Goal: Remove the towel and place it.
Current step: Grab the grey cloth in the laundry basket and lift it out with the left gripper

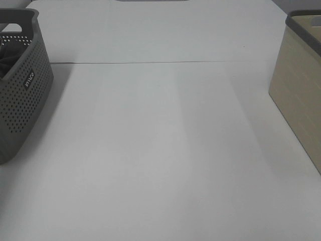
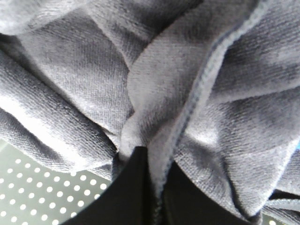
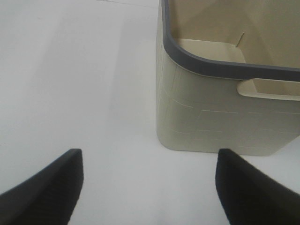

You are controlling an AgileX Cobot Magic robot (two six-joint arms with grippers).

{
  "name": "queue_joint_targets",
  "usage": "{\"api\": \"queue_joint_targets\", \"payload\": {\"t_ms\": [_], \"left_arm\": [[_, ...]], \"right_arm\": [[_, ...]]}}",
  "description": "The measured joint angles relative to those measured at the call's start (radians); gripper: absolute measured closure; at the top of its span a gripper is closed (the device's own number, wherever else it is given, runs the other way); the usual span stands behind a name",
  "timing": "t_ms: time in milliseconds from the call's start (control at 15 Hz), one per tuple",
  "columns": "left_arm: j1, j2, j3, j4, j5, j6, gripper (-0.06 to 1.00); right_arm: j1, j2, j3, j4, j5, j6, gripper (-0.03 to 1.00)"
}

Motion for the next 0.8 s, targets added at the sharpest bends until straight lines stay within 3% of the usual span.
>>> {"api": "queue_joint_targets", "payload": {"t_ms": [267, 600, 800], "left_arm": [[-0.004, -0.021, 0.0, 0.0, 0.024, -0.035, 0.94], [-0.051, -0.225, -0.002, -0.01, 0.024, -0.123, 0.94], [-0.11, -0.416, -0.002, -0.024, -0.043, -0.251, 0.94]], "right_arm": [[0.0, 0.0, 0.0, 0.0, 0.0, 0.0, 0.21], [0.0, 0.0, 0.0, 0.0, 0.0, 0.0, 0.21], [0.0, 0.0, 0.0, 0.0, 0.0, 0.0, 0.21]]}}
